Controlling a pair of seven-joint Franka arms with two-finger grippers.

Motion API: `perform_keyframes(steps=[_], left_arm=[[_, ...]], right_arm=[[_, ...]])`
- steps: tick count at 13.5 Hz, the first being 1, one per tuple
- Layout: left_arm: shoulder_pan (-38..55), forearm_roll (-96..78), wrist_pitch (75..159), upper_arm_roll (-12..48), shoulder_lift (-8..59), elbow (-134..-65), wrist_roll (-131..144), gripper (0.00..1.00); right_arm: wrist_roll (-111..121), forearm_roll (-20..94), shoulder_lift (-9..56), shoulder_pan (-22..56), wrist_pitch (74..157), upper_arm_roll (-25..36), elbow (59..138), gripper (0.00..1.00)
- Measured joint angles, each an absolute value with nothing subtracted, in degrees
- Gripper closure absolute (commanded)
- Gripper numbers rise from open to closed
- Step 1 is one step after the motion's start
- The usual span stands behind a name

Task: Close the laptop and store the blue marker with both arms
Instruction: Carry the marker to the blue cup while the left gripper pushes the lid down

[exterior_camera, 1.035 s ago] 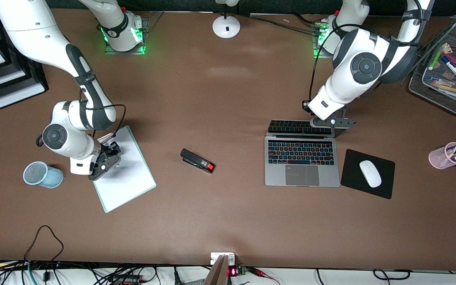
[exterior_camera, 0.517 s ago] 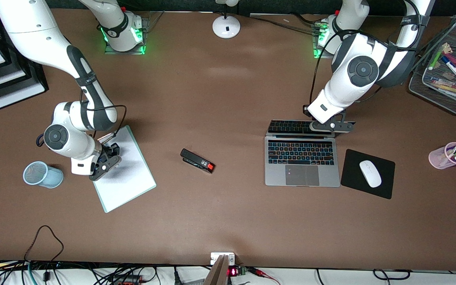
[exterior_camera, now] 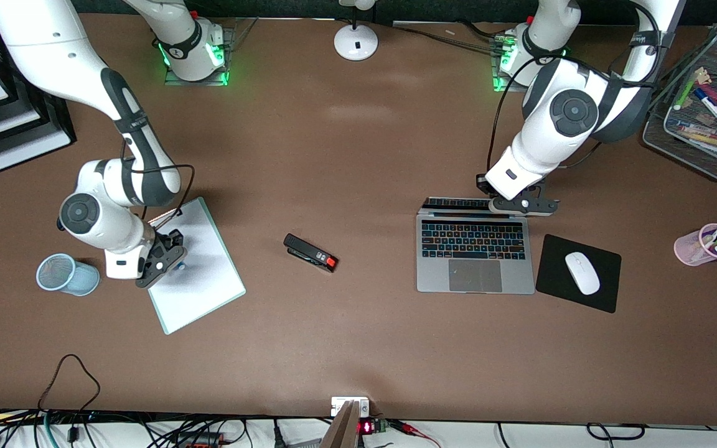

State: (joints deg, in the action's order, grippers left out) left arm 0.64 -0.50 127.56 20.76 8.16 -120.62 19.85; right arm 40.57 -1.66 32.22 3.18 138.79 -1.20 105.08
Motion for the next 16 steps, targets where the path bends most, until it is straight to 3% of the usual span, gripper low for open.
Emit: perform_keyframes(steps=[7,10,16], left_arm=[[0.4,3.7,135.3,20.3,11.7,-120.4,19.8,1.0],[-0.7,4.0,136.8,20.1,14.2,-118.2,19.7,1.0],[-1.4,9.5,140.1,19.3,21.2,-112.8,19.7,1.0]], right_arm=[[52.9,2.3,25.4,2.0,116.4,-0.7,92.0,1.0],[61.7,4.6,23.4,-0.8,113.9,-0.6,90.8,1.0],[87.1,19.9,21.6,-9.4,110.6,-0.2,89.6,1.0]])
